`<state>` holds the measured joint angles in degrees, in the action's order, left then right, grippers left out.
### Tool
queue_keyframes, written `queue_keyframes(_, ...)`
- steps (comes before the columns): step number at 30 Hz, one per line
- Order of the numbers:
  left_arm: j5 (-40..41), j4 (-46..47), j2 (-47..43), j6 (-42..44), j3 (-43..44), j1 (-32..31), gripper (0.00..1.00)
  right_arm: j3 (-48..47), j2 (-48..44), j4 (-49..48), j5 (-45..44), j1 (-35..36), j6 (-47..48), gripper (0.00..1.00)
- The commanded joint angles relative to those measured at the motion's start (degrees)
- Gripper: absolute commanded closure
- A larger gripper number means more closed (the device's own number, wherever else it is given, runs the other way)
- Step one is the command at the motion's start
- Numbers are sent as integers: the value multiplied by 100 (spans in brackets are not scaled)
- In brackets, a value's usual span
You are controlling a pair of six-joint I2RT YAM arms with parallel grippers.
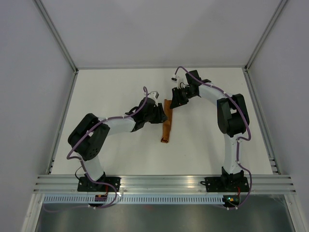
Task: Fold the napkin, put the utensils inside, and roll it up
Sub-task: Roll the napkin at the center of the board, then reset both arms
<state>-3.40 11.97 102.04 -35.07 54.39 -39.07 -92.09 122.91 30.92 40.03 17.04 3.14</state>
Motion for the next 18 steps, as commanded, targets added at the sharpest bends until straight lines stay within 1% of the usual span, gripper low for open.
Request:
queue_keyframes(1,155,-203,-403,299,204,57,53,-142,-364,29,-171,19,125,70)
queue_keyframes(4,243,-326,-728,316,107,328,53,-55,-628,28,-180,-95,161,69)
queue_keyframes(7,287,-581,-1062,483,2,496,53,130,-1049,90,13,-323,187,67)
queue_keyframes(11,568,-1047,-1773,747,-77,646,52,551,-1769,221,-118,-956,415,59)
queue_keyframes(12,594,-1082,-1914,808,-113,664,52,744,-2110,257,-127,-1078,459,58)
queue_keyframes(13,690,-1152,-2038,835,-156,681,52,859,-2296,266,-127,-1332,477,52)
queue_keyframes(14,735,-1161,-2152,852,-192,690,51,982,-2489,257,-171,-1491,495,48)
queue_keyframes(15,779,-1318,-2405,887,-262,699,51,1218,-2900,257,-215,-1615,556,46)
queue_keyframes(16,840,-1424,-2521,914,-306,708,50,1333,-3113,257,-250,-1946,609,41)
queue_keyframes(17,850,-1460,-2670,923,-411,716,49,1482,-3333,205,-346,-2098,653,39)
queue_keyframes(18,841,-1486,-2898,923,-464,708,49,1771,-3788,152,-434,-2221,688,37)
